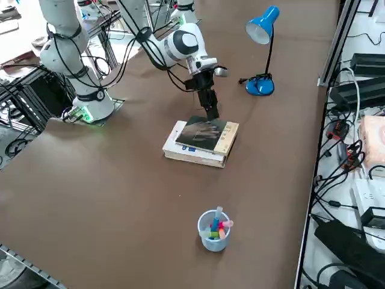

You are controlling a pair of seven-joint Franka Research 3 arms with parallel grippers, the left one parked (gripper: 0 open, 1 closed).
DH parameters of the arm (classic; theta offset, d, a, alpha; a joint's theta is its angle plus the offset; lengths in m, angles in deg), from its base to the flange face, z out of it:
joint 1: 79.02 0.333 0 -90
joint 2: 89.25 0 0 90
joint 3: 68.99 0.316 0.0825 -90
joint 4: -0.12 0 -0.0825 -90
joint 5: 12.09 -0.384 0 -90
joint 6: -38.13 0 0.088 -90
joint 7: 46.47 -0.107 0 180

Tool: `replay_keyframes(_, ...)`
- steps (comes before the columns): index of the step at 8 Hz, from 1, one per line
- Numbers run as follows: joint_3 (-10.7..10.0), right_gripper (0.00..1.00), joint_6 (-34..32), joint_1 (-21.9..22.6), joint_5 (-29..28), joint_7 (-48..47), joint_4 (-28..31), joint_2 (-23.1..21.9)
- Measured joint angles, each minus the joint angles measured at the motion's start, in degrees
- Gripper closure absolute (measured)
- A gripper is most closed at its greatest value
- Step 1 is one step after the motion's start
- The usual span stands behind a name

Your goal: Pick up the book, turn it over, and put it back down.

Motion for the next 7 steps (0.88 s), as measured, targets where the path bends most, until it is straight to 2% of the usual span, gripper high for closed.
replay_keyframes(3, 0.0, 0.0, 3.5, -2.0, 0.0, 0.6, 0.5, 0.0)
replay_keyframes(7, 0.0, 0.0, 3.8, -4.3, 0.0, 4.7, 1.4, 0.0)
